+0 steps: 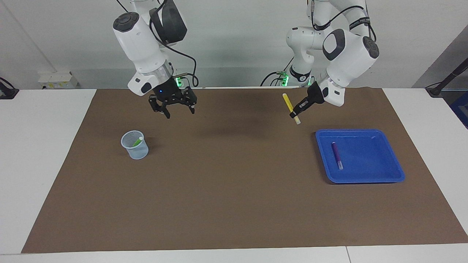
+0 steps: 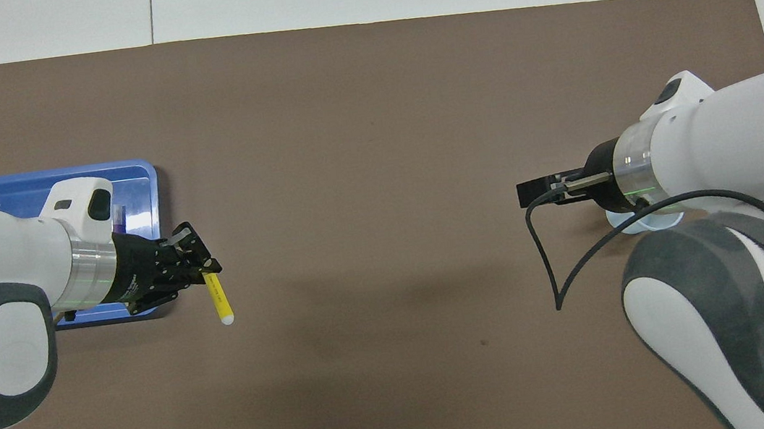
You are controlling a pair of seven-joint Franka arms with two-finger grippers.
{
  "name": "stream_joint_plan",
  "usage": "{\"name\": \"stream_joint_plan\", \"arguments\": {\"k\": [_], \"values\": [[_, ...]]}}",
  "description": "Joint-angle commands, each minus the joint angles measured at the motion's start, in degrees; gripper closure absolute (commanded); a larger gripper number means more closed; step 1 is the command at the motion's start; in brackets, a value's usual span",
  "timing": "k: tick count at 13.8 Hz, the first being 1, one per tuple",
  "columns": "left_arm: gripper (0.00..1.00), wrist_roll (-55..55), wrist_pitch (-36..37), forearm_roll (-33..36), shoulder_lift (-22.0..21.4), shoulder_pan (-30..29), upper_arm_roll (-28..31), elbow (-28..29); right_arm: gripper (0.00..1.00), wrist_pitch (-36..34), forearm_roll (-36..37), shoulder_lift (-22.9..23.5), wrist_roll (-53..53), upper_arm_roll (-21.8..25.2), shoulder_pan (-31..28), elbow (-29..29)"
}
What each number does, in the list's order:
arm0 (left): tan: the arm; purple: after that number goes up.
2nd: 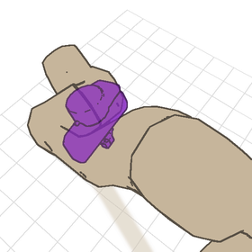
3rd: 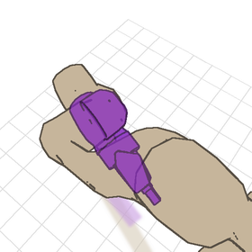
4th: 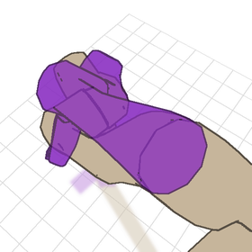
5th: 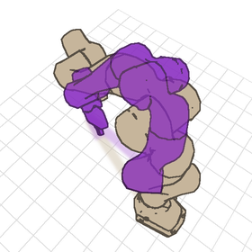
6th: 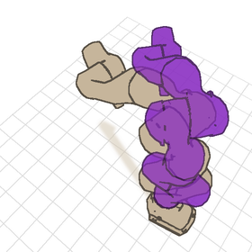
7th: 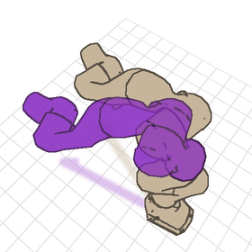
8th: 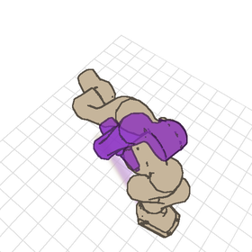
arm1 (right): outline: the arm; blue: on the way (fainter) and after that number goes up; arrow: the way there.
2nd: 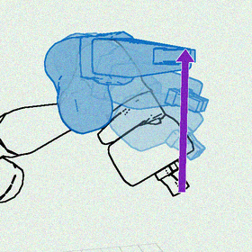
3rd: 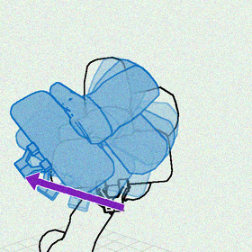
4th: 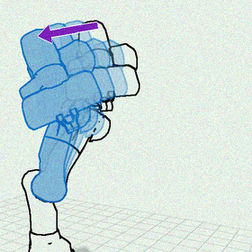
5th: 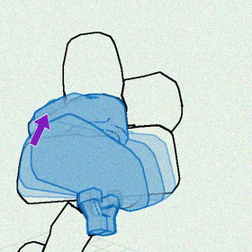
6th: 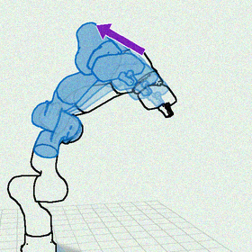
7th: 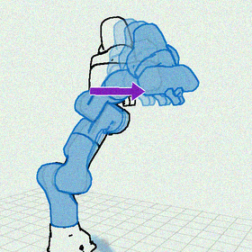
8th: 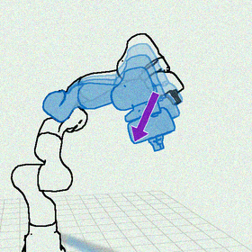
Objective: Right arm passes pens to left for tray arrangement
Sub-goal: 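Lower the yellow pen into the blue tray and open the left gripper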
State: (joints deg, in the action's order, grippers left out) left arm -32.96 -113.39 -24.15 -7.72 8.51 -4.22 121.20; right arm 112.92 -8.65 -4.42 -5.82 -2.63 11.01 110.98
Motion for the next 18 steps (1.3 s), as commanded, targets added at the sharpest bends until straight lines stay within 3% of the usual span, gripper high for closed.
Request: {"name": "stream_joint_plan", "arguments": {"k": [1,4,7,11,18], "values": [[1.00,10.9,1.9,6.8,-0.6,-3.7,-0.2,-0.2,0.00,-2.6,7.8,-2.5,8.1,-0.9,-3.4,2.6],[1.00,23.0,1.2,14.1,-0.1,-8.2,-0.2,-0.4,0.00,0.0,10.4,-2.5,14.7,-0.9,-8.3,5.9],[1.00,32.1,-0.9,19.8,3.6,-12.1,-0.2,-1.6,0.00,2.8,11.2,-0.9,17.4,-0.9,-10.6,7.6],[1.00,34.5,-7.6,23.9,9.0,-14.4,-0.3,-1.7,0.00,6.5,11.2,2.8,18.2,-0.9,-11.5,10.3],[1.00,36.7,-14.4,26.6,17.0,-16.7,-0.2,-4.5,0.16,10.2,11.2,6.7,20.0,-0.9,-13.0,10.5]]}}
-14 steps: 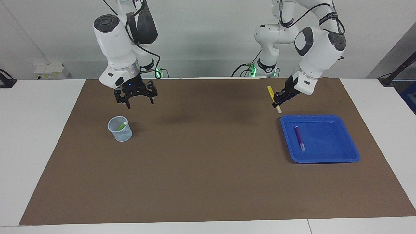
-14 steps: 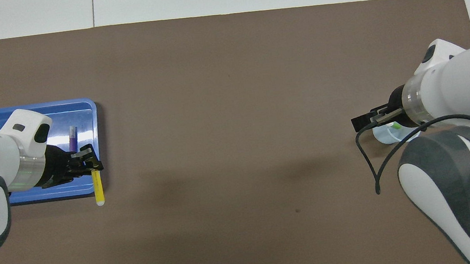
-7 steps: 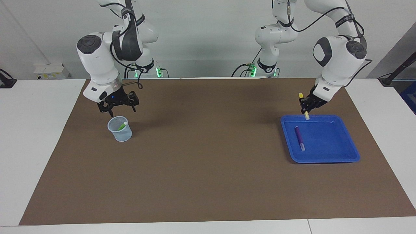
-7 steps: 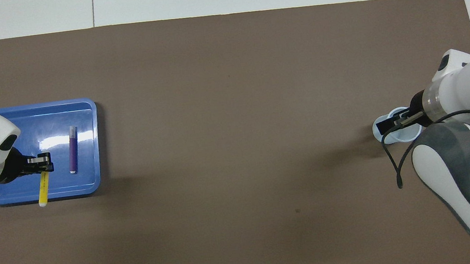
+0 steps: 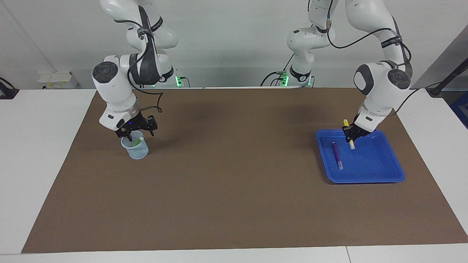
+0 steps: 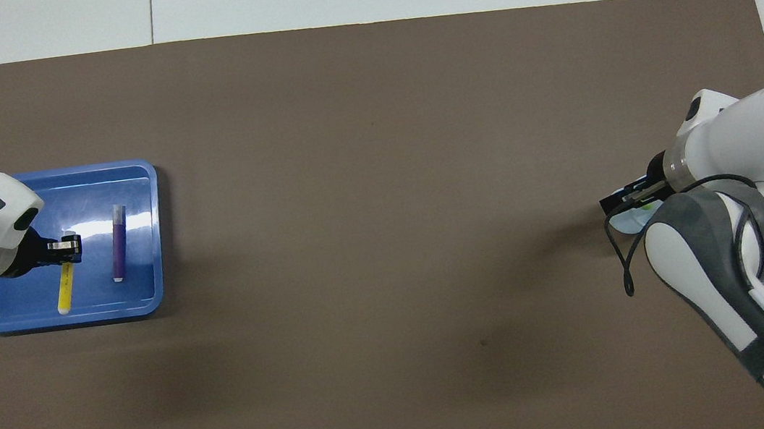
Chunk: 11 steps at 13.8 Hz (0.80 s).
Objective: Right arm passes pens to left for tray arrangement
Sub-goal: 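Lower the yellow pen into the blue tray and open the left gripper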
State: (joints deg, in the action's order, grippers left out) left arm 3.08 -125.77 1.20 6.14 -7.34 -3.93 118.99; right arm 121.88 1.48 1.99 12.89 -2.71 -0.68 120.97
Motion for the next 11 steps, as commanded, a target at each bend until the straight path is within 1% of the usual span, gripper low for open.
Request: {"name": "stream_joint_plan", "arguments": {"k": [1,2,3,5,7,9,11], "values": [[1.00,0.8,-3.6,1.4,4.4,-1.4,-0.5,-2.3,0.16,1.3,1.0,0.7,1.2,-0.8,-1.5,0.5],[1.00,1.0,-4.8,2.9,5.5,-2.0,-0.5,-2.4,0.17,1.4,1.1,0.8,1.1,-0.8,-1.5,0.6],[1.00,1.0,-5.4,4.1,6.3,-2.2,-0.5,-2.9,0.21,1.4,1.1,0.9,1.1,-0.8,-1.6,0.8],[1.00,1.1,-5.6,5.1,8.7,-2.4,-0.5,-4.5,0.23,1.5,1.1,0.9,1.2,-0.8,-2.6,1.4],[1.00,1.2,-6.9,5.3,9.5,-2.9,-0.5,-4.3,0.29,1.6,1.1,0.9,1.1,-0.8,-2.7,1.5],[1.00,1.7,-8.7,5.4,10.5,-3.6,-0.5,-3.6,0.31,1.6,1.1,0.8,0.9,-0.8,-2.8,2.0],[1.00,3.5,-11.3,5.4,11.5,-3.8,-0.4,-3.1,0.39,2.6,1.1,0.8,0.9,-0.8,-2.8,2.4]]}}
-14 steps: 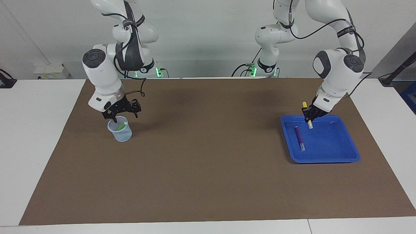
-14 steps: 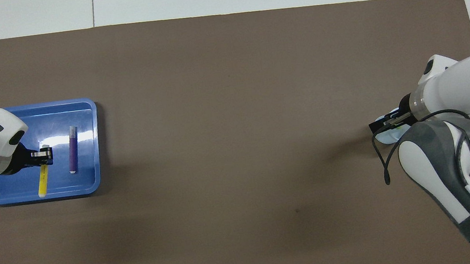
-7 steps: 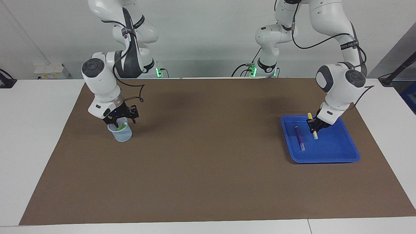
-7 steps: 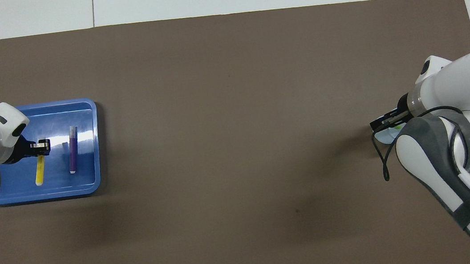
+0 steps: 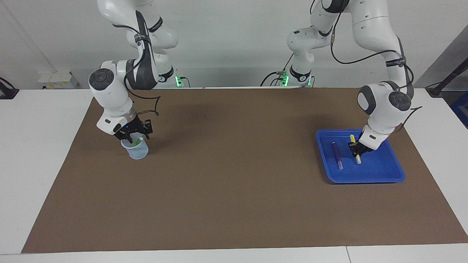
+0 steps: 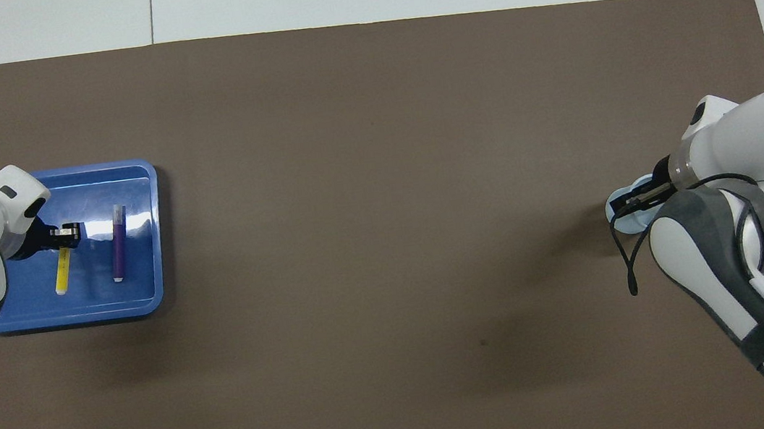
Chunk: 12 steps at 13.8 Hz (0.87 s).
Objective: Right arm passes pens to left for tray arrangement
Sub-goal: 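Lower the yellow pen into the blue tray and open the left gripper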
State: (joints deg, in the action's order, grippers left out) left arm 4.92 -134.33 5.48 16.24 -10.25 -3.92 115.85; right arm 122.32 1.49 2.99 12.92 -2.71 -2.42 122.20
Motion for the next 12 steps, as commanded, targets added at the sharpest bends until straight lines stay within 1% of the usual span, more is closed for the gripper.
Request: {"name": "stream_joint_plan", "arguments": {"k": [1,3,4,5,6,7,8,10,12], "values": [[1.00,1.7,-4.1,1.6,2.1,-0.8,-0.4,0.6,0.45,2.2,1.1,-0.2,0.9,-0.8,-1.1,1.2],[1.00,1.7,-5.3,4.3,2.3,-0.8,-0.4,1.2,0.56,2.2,1.1,-0.2,0.9,-0.8,-1.1,1.1],[0.89,1.7,-5.4,4.4,2.3,-0.7,-0.4,1.2,0.60,2.2,1.1,-0.1,0.9,-0.8,-1.1,1.0],[0.59,1.1,-5.5,4.4,2.4,-0.8,-0.4,1.1,0.61,2.0,1.1,-0.1,0.9,-0.8,-1.2,0.9],[0.36,0.4,-5.6,4.3,2.4,-0.8,-0.5,1.0,0.63,1.6,1.1,0.0,0.9,-0.8,-1.2,0.6],[0.23,-1.0,-5.5,3.9,2.4,-0.7,-0.5,0.8,0.65,1.4,1.1,0.0,0.9,-0.8,-1.2,0.6],[0.20,-1.8,-5.4,3.8,2.5,-0.7,-0.6,0.7,0.68,1.2,1.0,0.0,0.9,-0.8,-1.2,0.4],[0.19,-2.2,-4.9,2.4,2.5,-0.6,-0.6,0.3,0.70,0.8,1.0,0.0,0.9,-0.8,-1.2,-0.1],[0.19,-2.2,-2.4,-1.7,2.5,-0.6,-0.6,-1.3,0.72,0.3,1.0,0.0,0.9,-0.8,-1.1,-0.3]]}}
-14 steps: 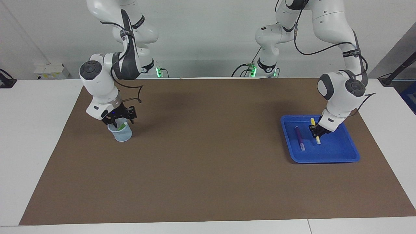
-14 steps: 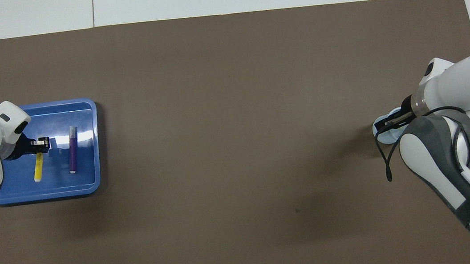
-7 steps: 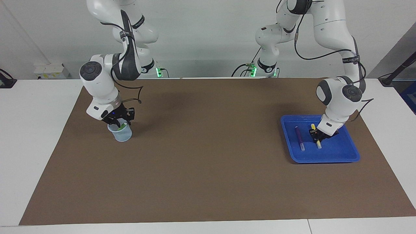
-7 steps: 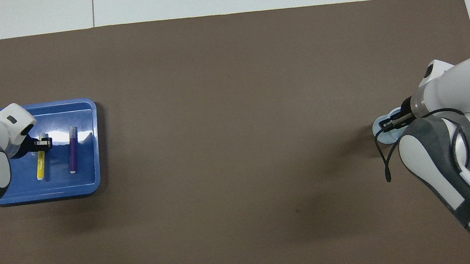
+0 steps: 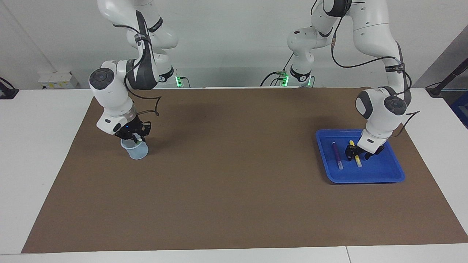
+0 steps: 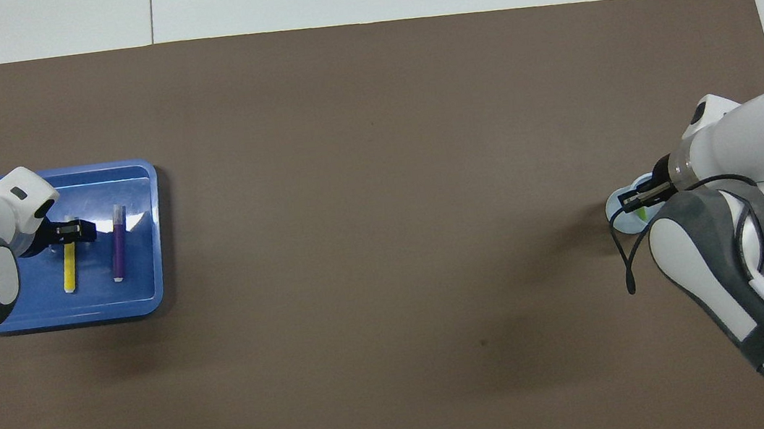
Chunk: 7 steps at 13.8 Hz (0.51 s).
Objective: Right arm passes pens to left for tray arrangement
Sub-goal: 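Lower the yellow pen into the blue tray and open the left gripper, then raise the left gripper from the tray while the right gripper grasps the green pen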
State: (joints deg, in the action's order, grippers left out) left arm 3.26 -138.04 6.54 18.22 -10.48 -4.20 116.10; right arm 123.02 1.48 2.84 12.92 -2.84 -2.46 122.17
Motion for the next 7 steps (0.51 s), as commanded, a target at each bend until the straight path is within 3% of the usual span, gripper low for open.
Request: {"name": "stream_joint_plan", "arguments": {"k": [1,5,7], "values": [[0.19,-0.5,3.5,-4.8,0.5,-0.3,-0.3,-3.1,0.73,-0.5,1.0,0.1,0.9,-0.8,-1.1,-0.4],[0.13,-0.8,13.1,-7.7,0.4,0.4,-0.3,-10.1,0.73,-1.1,0.9,0.1,1.0,-0.8,-1.1,-1.3],[0.00,-1.1,17.7,-8.4,0.3,0.5,-0.3,-13.4,0.53,-0.7,0.9,0.2,1.0,-0.8,-1.2,-1.3]]}}
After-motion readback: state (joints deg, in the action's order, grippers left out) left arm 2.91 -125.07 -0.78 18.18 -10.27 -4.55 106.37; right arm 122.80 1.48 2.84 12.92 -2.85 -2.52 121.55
